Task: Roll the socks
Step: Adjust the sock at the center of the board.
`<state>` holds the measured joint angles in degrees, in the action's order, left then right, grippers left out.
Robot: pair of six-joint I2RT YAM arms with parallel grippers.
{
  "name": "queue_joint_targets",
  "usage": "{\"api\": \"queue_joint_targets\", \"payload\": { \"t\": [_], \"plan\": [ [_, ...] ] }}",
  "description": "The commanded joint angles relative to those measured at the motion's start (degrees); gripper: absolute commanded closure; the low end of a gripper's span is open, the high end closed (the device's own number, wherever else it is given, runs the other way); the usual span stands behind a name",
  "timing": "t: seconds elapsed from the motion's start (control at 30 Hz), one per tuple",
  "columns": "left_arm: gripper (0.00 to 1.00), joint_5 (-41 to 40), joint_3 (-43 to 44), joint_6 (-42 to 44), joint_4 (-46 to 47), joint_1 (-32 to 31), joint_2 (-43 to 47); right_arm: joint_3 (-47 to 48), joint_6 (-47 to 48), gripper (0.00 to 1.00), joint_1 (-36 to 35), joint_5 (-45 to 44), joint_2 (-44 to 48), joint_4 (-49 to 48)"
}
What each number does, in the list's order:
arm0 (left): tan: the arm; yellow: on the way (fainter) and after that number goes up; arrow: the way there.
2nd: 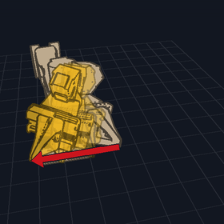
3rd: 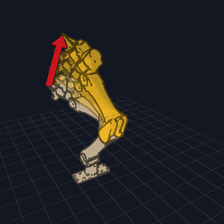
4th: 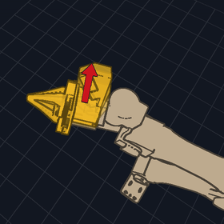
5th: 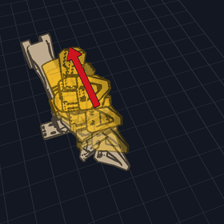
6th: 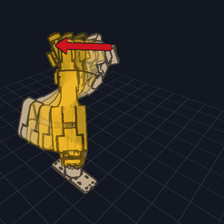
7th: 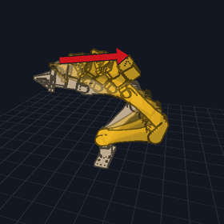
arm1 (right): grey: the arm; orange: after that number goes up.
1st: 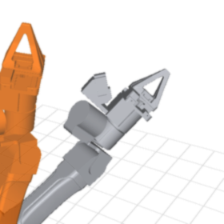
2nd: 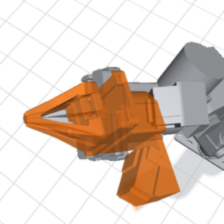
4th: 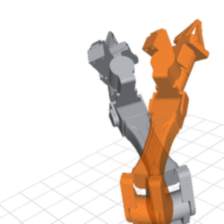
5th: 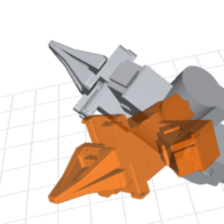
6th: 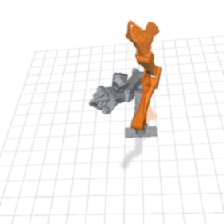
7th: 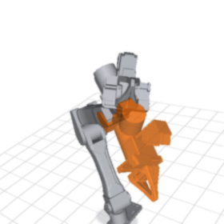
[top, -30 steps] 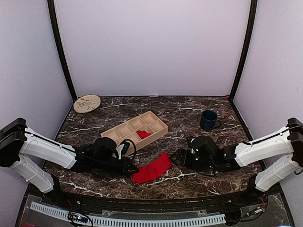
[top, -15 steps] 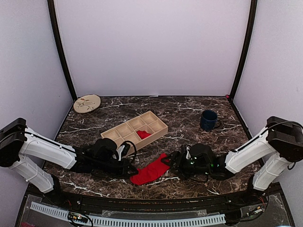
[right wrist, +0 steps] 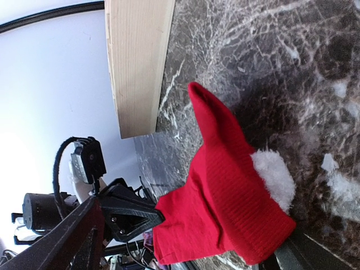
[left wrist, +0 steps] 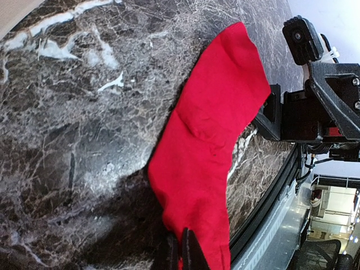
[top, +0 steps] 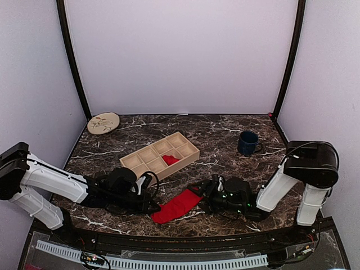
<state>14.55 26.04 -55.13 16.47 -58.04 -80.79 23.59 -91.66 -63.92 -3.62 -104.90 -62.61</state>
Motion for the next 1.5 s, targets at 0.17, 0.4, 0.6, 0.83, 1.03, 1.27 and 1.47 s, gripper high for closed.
{"api": "queue_joint_targets", "payload": {
  "t": [0.17,0.4,0.6,0.83,1.03,1.27,1.47],
  "plan": [
    [1.0,0.32,-0.97,1.55,-3.03,-0.36,2.31,-2.1,5.02,0.2,0.26,-8.09,0.79,-8.14],
    [1.0,0.3,-0.91,1.52,-2.17,-0.41,1.17,-2.4,8.04,0.28,1.84,-7.76,1.43,-7.04],
    [1.0,0.41,-0.82,1.32,-1.56,-0.41,0.43,-1.57,8.91,0.42,2.38,-6.45,-0.16,-7.23],
    [1.0,0.4,-0.82,1.26,-1.61,-0.41,0.14,-1.64,9.39,0.58,2.9,-6.06,-0.33,-6.1],
    [1.0,0.47,-0.86,1.19,-1.38,-0.41,-0.21,-0.64,12.45,0.84,3.4,-4.96,0.24,-2.12],
    [1.0,0.24,-1.19,0.63,-1.03,-0.41,-0.24,1.35,17.3,0.98,3.71,-5.26,3.67,7.92],
    [1.0,-0.99,-2.12,0.13,-1.04,-0.41,1.04,2.21,23.49,0.99,3.67,-7.72,8.37,17.31]
  ]
}}
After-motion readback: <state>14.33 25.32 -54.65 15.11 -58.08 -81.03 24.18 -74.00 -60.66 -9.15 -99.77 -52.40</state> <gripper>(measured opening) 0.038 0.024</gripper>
